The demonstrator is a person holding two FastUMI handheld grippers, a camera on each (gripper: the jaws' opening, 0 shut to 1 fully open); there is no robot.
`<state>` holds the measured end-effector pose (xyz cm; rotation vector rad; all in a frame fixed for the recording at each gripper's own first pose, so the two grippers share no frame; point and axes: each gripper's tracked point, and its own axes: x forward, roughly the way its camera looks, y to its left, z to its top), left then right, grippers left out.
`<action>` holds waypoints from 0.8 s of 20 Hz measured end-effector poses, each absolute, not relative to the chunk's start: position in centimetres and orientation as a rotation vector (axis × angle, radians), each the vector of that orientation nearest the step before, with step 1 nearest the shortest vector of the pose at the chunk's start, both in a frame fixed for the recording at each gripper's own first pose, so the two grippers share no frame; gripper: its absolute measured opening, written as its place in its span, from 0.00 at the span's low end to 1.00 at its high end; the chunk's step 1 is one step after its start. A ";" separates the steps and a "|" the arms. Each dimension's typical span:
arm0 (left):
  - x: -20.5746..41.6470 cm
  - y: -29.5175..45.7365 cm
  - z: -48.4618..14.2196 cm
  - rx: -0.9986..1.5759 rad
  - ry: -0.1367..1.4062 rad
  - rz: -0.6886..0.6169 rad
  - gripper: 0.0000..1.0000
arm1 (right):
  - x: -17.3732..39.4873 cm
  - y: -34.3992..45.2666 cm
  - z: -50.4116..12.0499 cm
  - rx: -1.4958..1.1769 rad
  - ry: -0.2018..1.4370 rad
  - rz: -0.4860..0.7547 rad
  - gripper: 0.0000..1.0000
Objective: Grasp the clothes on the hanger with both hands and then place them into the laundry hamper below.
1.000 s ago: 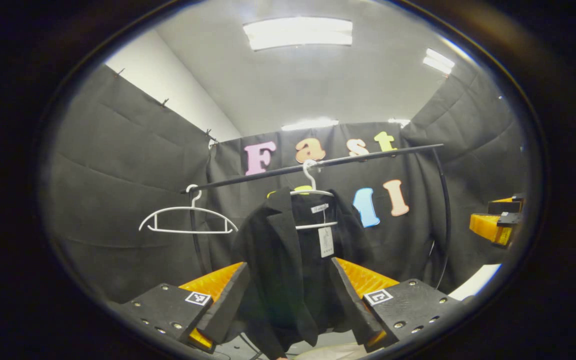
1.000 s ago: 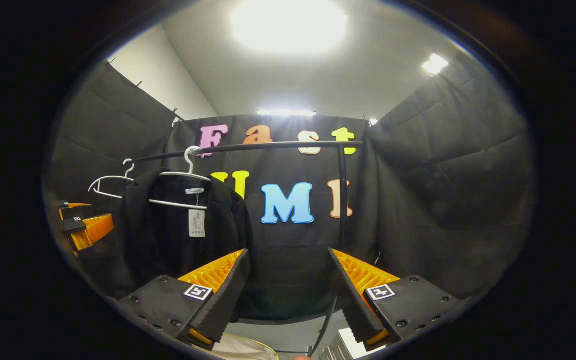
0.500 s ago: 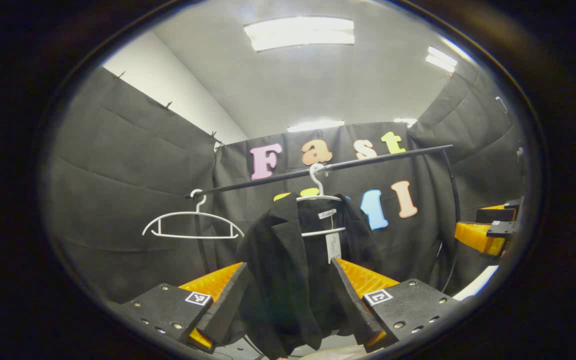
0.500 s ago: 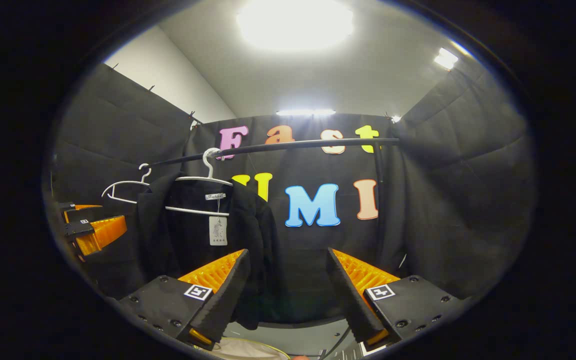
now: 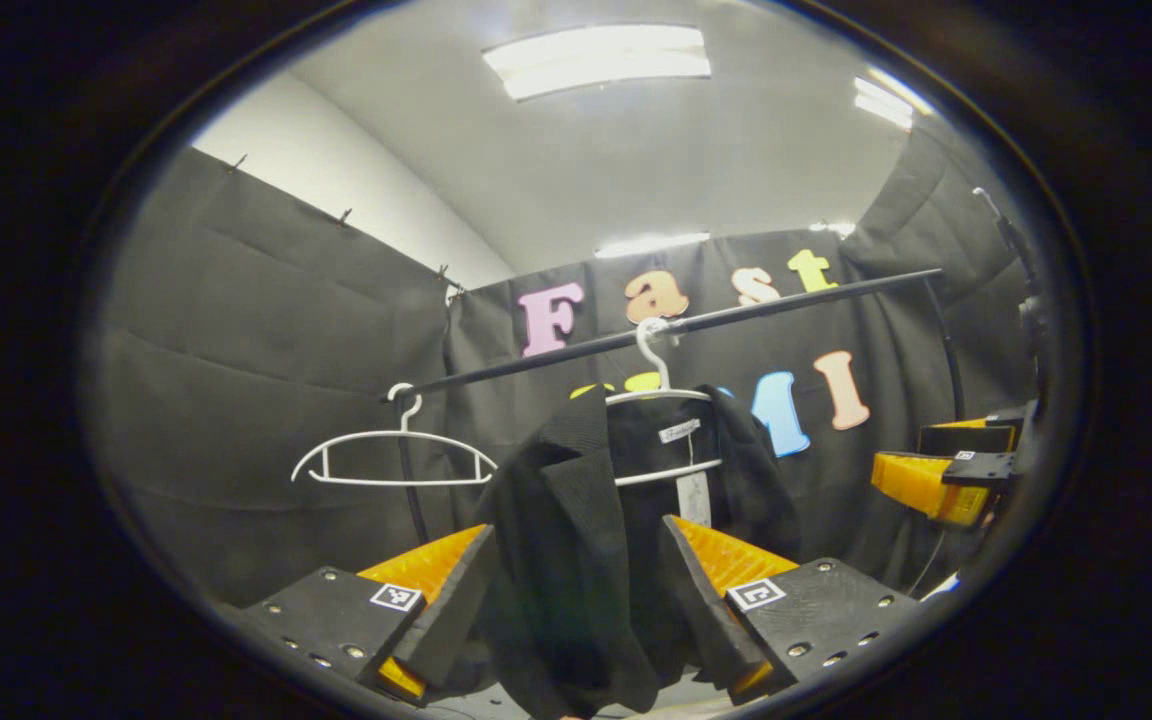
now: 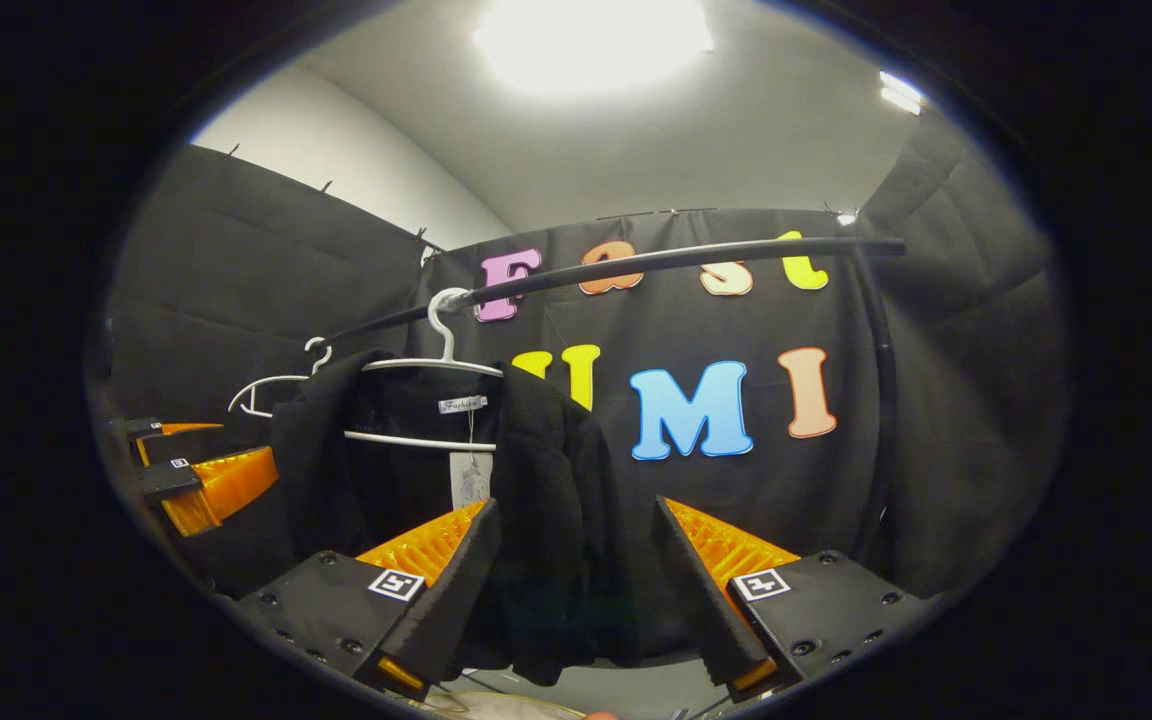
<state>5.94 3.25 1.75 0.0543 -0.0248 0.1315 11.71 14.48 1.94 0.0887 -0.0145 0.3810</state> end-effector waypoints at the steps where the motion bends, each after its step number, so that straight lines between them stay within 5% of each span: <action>1: 6.5 3.3 1.6 0.055 -0.022 0.139 0.94 | 12.4 15.0 1.9 0.093 -0.012 0.394 0.96; 16: 12.7 3.6 -0.6 0.095 0.014 0.236 0.94 | 21.3 22.8 0.2 0.125 0.020 0.549 0.96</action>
